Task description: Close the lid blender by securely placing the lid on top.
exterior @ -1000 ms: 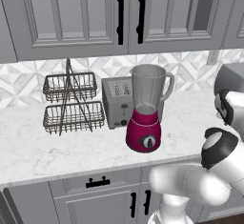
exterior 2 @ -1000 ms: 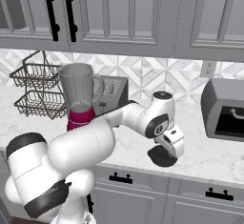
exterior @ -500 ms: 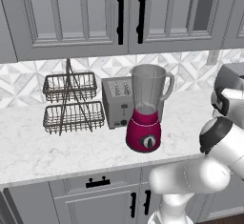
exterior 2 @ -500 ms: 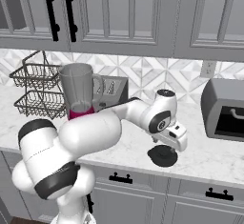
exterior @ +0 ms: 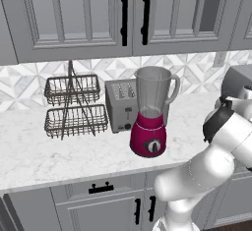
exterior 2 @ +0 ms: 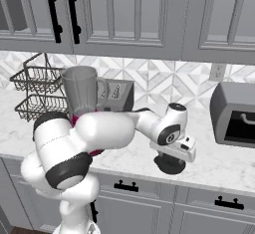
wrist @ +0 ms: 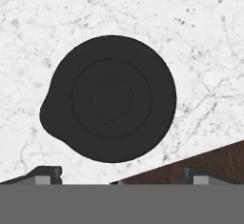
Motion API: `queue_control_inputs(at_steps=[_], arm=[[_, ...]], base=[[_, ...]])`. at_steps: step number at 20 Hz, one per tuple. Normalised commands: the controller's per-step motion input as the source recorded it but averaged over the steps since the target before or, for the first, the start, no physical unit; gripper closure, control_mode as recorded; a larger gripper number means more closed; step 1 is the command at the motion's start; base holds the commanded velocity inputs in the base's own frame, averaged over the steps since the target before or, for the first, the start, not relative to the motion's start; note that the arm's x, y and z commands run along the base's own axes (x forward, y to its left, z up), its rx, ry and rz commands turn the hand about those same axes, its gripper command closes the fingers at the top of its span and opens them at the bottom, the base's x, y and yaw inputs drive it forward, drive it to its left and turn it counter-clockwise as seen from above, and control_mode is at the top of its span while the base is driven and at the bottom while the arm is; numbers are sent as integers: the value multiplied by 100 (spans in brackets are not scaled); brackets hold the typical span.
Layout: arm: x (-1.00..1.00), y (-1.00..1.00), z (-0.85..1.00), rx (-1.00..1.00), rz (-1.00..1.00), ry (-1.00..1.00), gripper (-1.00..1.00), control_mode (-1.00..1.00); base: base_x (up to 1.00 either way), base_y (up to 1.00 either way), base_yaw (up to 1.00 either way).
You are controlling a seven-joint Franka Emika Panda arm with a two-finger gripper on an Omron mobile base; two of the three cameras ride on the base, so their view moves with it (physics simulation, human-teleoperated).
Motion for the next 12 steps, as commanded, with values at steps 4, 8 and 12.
queue_control_inputs(at_steps=[4, 8, 12], arm=[[5, 0, -20, 0, 11, 0, -100, -100], [10, 0, -4, 0, 7, 0, -100, -100], [13, 4, -9, 0, 4, 0, -100, -100]], base=[[0, 0, 0], [0, 0, 0], [0, 0, 0]])
